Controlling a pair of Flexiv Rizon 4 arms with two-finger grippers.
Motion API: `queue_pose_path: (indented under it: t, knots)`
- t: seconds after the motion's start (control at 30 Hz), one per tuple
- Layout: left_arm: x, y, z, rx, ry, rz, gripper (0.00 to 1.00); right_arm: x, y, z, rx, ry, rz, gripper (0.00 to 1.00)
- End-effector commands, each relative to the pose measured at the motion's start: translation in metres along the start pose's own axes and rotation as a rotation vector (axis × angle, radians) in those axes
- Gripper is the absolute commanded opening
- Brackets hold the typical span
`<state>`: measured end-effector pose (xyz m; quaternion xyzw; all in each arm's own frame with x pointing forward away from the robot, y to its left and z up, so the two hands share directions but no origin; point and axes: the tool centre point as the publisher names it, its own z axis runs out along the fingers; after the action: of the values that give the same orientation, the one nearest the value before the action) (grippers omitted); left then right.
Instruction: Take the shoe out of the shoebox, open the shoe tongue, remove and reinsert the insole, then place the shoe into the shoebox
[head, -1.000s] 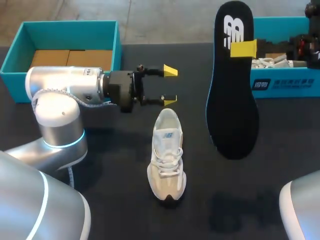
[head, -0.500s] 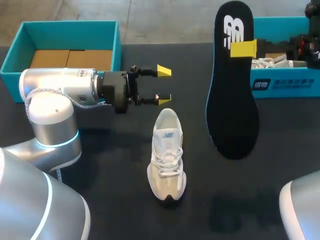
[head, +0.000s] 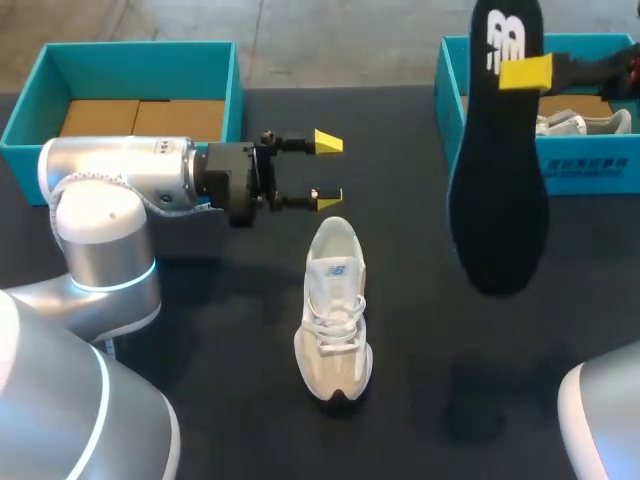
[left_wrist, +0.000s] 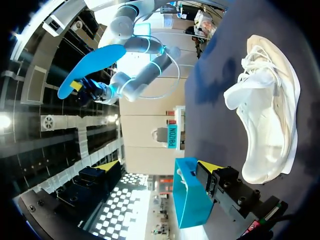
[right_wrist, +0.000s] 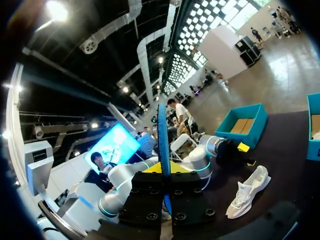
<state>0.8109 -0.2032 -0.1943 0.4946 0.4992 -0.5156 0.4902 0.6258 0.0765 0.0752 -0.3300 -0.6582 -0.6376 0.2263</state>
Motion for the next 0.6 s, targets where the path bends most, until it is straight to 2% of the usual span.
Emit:
queue_pose_path:
  t: [0.03, 0.27, 0.6]
  knots:
    - [0.001, 0.000, 0.001, -0.002, -0.001, 0.002, 1.00, -0.023, 0.024, 0.001, 0.071, 0.022, 0.017, 0.00]
    - [0.001, 0.000, 0.001, -0.002, -0.001, 0.002, 1.00, -0.055, 0.034, -0.002, 0.091, 0.017, 0.054, 0.00]
    - [0.001, 0.000, 0.001, -0.002, -0.001, 0.002, 1.00, -0.106, 0.037, 0.002, 0.102, 0.051, 0.126, 0.00]
